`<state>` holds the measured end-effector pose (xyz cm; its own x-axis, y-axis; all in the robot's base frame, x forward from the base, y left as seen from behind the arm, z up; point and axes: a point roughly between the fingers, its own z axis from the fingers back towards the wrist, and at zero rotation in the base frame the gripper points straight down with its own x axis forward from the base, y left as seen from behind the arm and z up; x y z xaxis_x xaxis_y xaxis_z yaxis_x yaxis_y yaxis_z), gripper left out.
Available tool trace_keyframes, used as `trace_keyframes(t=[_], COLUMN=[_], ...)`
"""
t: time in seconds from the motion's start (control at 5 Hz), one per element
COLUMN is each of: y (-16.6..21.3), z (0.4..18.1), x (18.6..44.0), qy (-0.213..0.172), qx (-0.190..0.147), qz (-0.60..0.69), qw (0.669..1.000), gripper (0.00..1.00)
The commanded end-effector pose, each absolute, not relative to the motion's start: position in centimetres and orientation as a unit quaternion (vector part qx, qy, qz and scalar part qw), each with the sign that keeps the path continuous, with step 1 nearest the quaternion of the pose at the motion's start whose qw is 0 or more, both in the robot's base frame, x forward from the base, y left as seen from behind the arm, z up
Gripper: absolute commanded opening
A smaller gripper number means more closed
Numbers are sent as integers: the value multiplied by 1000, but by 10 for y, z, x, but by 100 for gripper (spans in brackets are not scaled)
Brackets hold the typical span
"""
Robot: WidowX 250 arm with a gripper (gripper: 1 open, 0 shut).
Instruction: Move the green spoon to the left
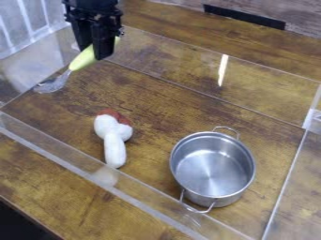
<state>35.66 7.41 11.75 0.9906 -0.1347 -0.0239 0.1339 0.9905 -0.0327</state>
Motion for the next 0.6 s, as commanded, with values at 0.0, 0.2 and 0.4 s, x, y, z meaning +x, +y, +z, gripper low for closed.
trace_keyframes(t=[0.0,0.2,0.4], y=[65,61,58], z=[133,130,129], x=[365,367,369], qy=[-11,-5,-1], qx=[-10,-13,-17], qz=[-80,-83,-84], qw=[997,996,996], gripper=[0,0,0])
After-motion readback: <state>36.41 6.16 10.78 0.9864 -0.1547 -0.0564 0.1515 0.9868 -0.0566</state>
